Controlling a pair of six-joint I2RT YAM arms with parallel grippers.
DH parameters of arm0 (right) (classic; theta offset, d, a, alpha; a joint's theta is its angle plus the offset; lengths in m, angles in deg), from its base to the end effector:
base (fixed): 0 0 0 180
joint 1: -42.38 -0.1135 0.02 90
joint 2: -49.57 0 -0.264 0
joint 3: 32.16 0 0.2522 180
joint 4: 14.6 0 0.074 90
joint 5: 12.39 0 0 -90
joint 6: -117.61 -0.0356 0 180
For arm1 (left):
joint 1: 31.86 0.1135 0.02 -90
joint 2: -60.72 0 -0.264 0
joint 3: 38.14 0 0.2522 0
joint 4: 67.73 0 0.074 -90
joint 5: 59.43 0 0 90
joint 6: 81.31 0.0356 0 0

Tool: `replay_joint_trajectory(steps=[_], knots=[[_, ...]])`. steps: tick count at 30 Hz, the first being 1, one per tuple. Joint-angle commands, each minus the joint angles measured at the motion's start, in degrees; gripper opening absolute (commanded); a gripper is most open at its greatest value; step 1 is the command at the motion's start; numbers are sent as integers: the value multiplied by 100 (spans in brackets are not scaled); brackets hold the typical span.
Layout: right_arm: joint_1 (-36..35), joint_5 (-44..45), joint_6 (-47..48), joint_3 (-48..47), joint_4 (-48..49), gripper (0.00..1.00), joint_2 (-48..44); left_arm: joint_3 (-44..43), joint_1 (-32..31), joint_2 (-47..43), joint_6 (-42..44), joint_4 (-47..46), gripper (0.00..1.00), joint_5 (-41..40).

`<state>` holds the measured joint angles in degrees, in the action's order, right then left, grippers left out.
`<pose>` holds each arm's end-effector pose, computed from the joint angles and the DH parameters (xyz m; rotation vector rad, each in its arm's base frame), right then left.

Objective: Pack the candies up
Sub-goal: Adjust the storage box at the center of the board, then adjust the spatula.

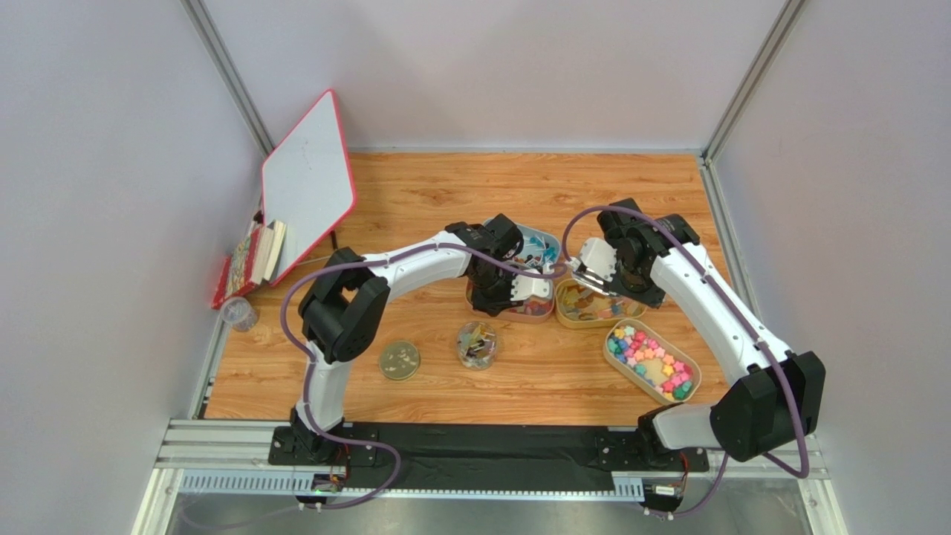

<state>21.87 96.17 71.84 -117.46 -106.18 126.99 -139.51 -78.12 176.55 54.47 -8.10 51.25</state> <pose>0.2139 0.0679 0.2986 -1.6135 2.5967 -0.5234 0.2735 -0.3039 0.1850 2.0807 1.9080 -0.5166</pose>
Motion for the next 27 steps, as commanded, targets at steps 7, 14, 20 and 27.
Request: replay_joint_trajectory(steps=[7,14,20,27], knots=[[118,-406,384,-228,-1007,0,-228,349,248,-1659,-560,-271,50,505],[100,-1232,1254,-237,-410,0,-851,237,1144,-2048,-2519,-790,60,2403],[-128,-1417,1571,-342,21,0,-923,-432,1892,-748,-5366,-1000,50,4600],[-348,-1549,1396,-851,127,0,-308,-291,1849,-658,-5852,-1757,53,4576]])
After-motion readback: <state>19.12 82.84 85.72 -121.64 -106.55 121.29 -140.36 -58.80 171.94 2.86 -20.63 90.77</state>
